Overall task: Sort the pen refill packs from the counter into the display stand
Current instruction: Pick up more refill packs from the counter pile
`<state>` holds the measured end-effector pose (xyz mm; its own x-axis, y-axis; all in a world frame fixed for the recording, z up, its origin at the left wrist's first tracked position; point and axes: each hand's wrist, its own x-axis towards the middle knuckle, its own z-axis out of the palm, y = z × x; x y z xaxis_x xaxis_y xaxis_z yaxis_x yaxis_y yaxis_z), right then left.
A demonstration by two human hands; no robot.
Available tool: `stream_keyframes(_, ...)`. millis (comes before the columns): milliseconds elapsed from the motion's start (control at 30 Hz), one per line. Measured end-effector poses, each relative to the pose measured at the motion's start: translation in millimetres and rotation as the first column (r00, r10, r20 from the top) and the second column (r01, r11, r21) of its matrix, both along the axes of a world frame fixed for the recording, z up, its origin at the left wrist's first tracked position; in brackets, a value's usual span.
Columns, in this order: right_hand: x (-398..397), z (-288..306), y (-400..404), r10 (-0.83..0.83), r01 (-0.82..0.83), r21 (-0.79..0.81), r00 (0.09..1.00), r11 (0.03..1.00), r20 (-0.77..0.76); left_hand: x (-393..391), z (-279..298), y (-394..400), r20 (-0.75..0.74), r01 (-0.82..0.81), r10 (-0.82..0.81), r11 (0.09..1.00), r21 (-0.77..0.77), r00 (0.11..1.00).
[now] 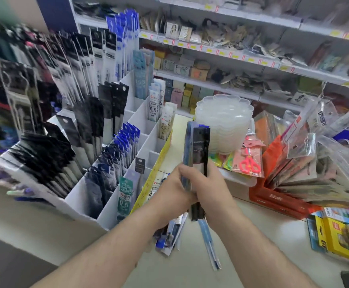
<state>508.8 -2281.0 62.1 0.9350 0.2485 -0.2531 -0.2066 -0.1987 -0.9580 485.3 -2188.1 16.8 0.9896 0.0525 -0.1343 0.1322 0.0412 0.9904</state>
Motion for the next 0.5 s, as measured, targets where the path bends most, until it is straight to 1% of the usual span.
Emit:
stream_keyframes(100, 0.2, 7.6, 8.1, 0.068, -0.038, -0.233, 0.990, 0.972, 0.124, -5.4, 11.0, 9.5, -0.005, -0.053, 0.053, 0.996, -0.067, 0.999)
stream_keyframes(133, 0.4, 10.1, 8.4, 0.102, -0.058, -0.286, 0.985, 0.956, 0.141, -6.7, 13.6, 13.3, -0.004, -0.052, 0.052, 0.992, -0.117, 0.999)
stream_keyframes(167, 0.2, 12.5, 7.9, 0.138, -0.088, -0.293, 0.979, 0.952, 0.153, -8.9, 15.7, 17.5, -0.013, -0.055, 0.053, 0.984, -0.172, 0.998)
stream_keyframes(200, 0.0, 14.9, 7.1, 0.170, -0.125, -0.255, 0.972, 0.959, 0.161, -11.3, 18.6, 21.5, -0.019, -0.052, 0.049, 0.972, -0.229, 0.999)
stream_keyframes(267, 1.5, 19.2, 4.5, 0.196, -0.181, -0.102, 0.967, 0.978, 0.160, -15.3, 22.3, 31.2, -0.052, -0.044, 0.028, 0.937, -0.346, 0.998)
stream_keyframes(333, 5.1, 24.7, 2.3, 0.171, -0.177, 0.020, 0.969, 0.984, 0.180, -19.6, 27.7, 40.1, -0.078, -0.038, 0.007, 0.911, -0.411, 0.997)
stream_keyframes(433, 11.0, 28.5, 0.7, 0.043, -0.054, 0.046, 0.977, 0.997, 0.211, -25.1, 32.4, 50.5, -0.100, -0.040, -0.006, 0.891, -0.452, 0.995)
stream_keyframes(500, 12.6, 28.0, 2.4, 0.014, -0.026, 0.058, 0.979, 0.998, 0.201, -25.2, 32.1, 54.1, -0.108, -0.042, -0.005, 0.900, -0.433, 0.994)
